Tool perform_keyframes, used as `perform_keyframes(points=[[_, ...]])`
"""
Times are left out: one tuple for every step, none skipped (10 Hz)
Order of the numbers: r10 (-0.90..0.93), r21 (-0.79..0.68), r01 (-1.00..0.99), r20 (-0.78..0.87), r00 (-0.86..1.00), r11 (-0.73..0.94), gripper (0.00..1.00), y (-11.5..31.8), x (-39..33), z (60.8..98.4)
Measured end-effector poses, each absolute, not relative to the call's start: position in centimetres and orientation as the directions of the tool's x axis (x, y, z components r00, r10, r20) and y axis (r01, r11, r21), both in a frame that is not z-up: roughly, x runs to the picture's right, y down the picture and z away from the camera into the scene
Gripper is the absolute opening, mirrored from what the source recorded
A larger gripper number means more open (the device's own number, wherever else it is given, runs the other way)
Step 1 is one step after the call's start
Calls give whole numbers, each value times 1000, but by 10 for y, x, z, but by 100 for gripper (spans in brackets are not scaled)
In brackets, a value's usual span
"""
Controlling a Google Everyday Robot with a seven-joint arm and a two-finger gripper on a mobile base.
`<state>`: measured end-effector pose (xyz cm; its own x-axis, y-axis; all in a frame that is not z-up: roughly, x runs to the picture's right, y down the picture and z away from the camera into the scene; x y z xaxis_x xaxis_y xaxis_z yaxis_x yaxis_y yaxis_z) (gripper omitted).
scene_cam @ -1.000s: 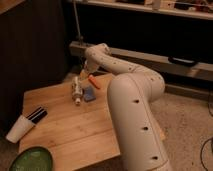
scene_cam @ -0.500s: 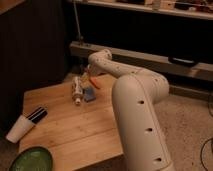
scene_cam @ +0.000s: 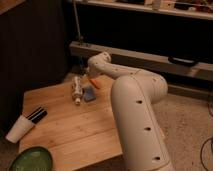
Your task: Drag the pepper across the table
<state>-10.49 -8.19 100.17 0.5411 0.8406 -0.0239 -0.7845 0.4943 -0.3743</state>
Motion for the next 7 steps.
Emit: perform_keyframes(points=[[839,-375,-783,-24,543,496,80,-80,-108,1005],[839,-372,-785,-28,543,496,80,-79,-107,1010],[837,-367,-785,-34,547,498,80,-77,-103,1015],[835,-365,-785,-37,550,501,80,-76,-104,1019],[834,-366,-785,-42,551,500,80,-75,-105,1023],[838,-368,-791,-55,543,488,80,-73,-104,1029],[843,-369,-798,-65,534,476,80,-72,-100,1033]])
